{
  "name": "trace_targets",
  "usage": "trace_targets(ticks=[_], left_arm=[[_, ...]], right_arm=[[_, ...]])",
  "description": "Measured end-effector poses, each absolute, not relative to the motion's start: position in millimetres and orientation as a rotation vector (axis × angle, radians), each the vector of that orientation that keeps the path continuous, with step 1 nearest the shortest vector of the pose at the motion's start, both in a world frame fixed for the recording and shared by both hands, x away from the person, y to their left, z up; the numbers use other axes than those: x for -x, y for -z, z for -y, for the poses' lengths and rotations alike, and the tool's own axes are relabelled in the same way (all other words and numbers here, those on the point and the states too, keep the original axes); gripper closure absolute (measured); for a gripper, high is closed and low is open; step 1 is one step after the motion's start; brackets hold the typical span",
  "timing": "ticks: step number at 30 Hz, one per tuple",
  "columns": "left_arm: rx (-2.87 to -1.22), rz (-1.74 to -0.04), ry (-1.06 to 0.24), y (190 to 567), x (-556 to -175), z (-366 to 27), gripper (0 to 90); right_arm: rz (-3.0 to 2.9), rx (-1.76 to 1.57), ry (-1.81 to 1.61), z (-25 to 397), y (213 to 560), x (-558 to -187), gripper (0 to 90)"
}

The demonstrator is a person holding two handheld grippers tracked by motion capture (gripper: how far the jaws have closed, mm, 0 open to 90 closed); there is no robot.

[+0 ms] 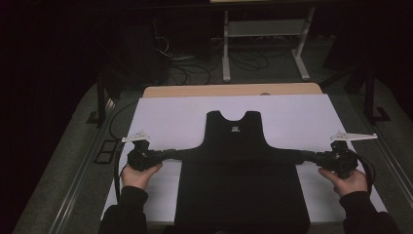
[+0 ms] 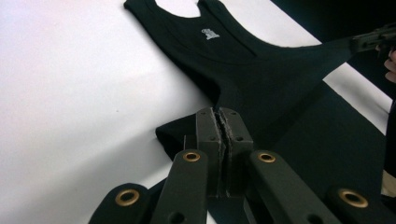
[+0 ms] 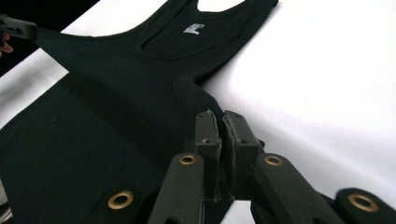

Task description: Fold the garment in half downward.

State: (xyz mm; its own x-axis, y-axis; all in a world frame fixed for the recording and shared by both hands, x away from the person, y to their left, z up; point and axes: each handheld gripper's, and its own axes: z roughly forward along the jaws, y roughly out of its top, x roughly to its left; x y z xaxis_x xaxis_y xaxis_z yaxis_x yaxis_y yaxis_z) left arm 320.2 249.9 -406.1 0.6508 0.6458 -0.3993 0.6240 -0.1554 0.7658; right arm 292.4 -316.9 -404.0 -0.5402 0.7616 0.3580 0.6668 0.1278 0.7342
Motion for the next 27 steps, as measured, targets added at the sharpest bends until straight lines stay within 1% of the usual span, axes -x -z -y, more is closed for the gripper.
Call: trace_targets(ticks=[17,27], left_arm=[[-1.908,-1.021,0.024,409.7,-296.7,-246.4,86.8],[-1.96,-1.011,0.063,413.3,-289.0,-243.7,86.8]], right_arm=[[-2.341,-1.498,-1.351,317.8,413.4,-278.7,83.5],[-2.41,-1.521,-1.31,317.1,419.3,-274.2,83.3]])
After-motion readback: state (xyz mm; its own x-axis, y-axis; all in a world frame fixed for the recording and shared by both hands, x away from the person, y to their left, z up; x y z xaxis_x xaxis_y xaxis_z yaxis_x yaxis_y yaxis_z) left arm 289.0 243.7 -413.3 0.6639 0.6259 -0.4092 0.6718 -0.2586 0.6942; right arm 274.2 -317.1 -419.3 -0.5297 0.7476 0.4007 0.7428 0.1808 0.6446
